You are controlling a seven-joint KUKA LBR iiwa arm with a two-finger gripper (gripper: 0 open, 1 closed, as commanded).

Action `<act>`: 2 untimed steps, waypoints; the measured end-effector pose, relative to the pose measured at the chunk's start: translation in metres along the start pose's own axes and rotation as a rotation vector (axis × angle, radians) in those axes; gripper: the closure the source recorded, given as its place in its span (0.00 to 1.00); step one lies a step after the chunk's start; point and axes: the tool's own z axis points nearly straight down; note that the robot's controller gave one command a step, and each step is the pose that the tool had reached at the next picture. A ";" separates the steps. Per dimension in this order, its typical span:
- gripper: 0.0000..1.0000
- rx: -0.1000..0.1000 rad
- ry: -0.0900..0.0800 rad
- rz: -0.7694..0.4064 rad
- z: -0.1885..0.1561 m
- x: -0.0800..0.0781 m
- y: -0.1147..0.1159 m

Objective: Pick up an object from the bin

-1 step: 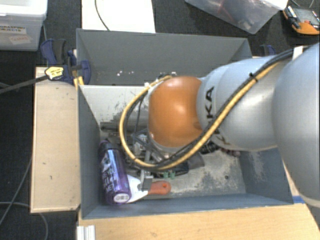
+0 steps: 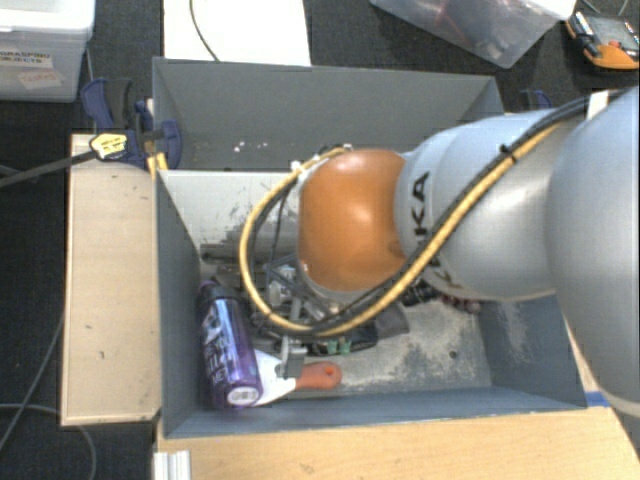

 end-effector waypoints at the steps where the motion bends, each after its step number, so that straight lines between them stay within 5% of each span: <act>1: 0.00 0.002 0.002 0.292 0.096 -0.059 -0.069; 2: 0.00 -0.002 -0.007 -0.101 0.094 -0.074 -0.050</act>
Offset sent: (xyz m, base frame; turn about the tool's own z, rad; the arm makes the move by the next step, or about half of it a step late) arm 0.0720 -0.0511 -0.0958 -0.1020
